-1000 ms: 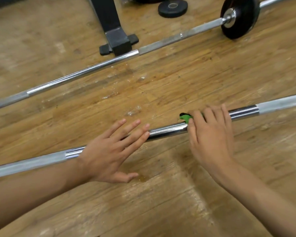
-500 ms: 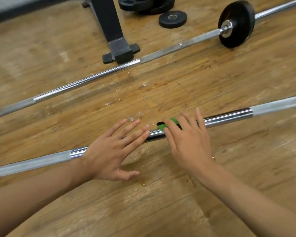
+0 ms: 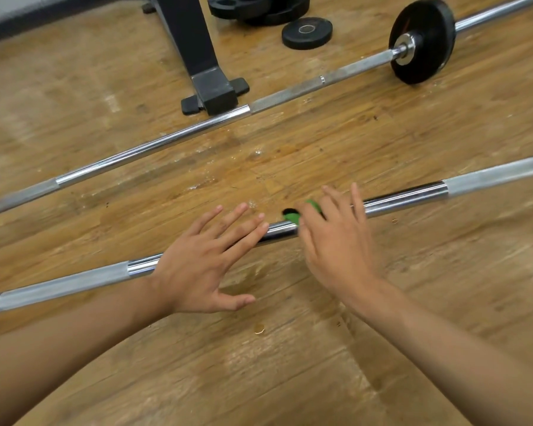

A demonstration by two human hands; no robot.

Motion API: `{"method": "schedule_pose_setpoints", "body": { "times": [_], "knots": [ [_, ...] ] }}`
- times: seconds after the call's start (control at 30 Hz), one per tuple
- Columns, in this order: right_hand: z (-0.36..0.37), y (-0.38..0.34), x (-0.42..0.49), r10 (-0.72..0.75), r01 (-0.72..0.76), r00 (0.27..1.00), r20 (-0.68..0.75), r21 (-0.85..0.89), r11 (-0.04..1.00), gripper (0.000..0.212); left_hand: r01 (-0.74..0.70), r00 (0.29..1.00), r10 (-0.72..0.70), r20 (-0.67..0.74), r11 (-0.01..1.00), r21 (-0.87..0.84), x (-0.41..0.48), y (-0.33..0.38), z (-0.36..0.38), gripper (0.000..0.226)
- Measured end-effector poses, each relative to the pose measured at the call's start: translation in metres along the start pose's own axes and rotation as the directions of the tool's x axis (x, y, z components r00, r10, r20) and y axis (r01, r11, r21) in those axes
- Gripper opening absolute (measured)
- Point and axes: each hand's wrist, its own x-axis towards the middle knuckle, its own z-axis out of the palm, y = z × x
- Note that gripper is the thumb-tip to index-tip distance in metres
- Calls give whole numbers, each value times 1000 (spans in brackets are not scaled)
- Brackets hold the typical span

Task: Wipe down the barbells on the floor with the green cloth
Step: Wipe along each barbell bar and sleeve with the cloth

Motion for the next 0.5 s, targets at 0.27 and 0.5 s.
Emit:
{"method": "schedule_pose_setpoints", "body": {
  "times": [0.27,0.5],
  "knots": [
    [-14,109,-3,308,-315,924,-226,5,949,34,15,1000,-16,-8,997,-80,3,-5,2,105],
    [20,-14,-1,-135,141,985,-107,53,989,36,0,1000,0,0,993,-120,3,-10,2,103]
  ]
}}
